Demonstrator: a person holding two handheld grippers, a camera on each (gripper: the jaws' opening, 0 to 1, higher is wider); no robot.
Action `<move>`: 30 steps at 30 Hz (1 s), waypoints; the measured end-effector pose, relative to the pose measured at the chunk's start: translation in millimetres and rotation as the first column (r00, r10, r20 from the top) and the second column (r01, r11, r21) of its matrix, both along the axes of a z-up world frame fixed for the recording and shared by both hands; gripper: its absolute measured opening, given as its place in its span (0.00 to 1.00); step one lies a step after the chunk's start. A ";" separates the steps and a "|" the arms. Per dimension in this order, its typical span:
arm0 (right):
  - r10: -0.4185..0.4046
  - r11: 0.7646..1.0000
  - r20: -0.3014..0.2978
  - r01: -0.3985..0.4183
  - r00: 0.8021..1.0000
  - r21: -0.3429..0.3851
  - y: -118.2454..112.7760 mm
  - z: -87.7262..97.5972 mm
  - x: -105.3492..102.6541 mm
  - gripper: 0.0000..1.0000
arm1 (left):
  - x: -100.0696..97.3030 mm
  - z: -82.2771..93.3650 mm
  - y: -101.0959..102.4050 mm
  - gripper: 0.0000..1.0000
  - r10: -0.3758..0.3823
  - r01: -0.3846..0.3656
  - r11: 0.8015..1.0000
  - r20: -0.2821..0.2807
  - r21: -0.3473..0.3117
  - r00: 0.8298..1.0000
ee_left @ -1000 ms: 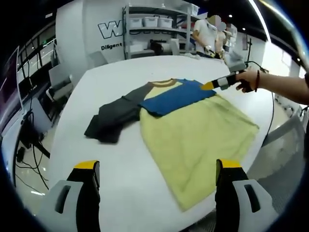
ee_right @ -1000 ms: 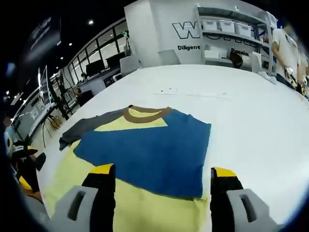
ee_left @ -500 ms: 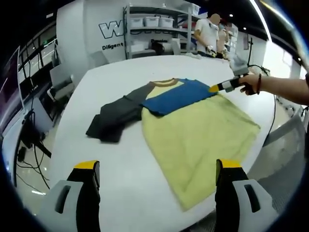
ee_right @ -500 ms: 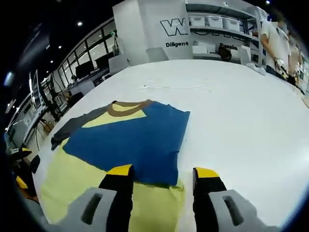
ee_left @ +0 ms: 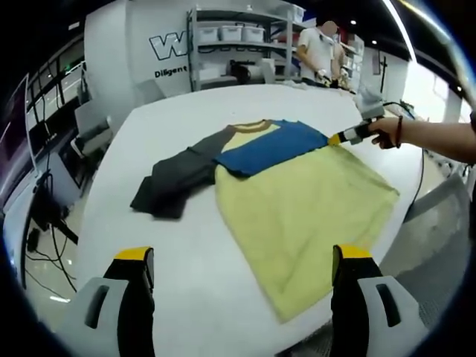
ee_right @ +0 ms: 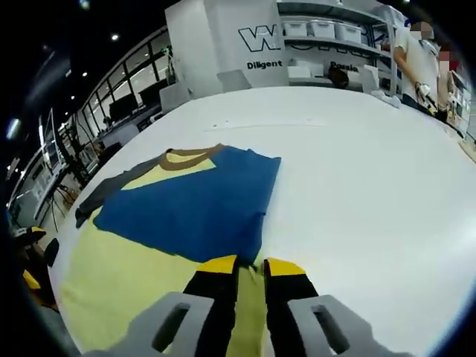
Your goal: Fold the garment on the visible template until the final outline fits inside the template.
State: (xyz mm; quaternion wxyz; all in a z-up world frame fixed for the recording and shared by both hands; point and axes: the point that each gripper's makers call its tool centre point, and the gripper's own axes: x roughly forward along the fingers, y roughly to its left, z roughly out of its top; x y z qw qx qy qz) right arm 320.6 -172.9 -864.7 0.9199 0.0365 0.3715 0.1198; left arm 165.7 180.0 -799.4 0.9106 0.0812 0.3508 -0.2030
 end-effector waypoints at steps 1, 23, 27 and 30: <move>0.007 1.000 -0.001 -0.007 1.000 -0.003 0.2 -0.5 -0.6 0.05 | 0.0 0.2 -0.1 0.99 0.000 0.000 1.000 0.001 0.000 1.000; 0.099 0.990 0.006 -0.097 0.995 -0.103 -12.4 -1.6 0.9 0.00 | 1.3 -0.4 6.6 0.99 0.026 -0.026 1.000 0.003 -0.012 1.000; 0.085 0.992 -0.002 -0.085 0.996 -0.098 -23.0 -0.2 -0.9 0.00 | 2.7 -1.1 8.0 0.99 0.029 -0.029 0.999 0.003 -0.014 1.000; 0.076 0.992 -0.003 -0.075 0.997 -0.101 -28.6 0.3 -0.6 0.00 | 4.1 -1.9 8.4 0.99 0.030 -0.030 0.999 0.002 -0.015 1.000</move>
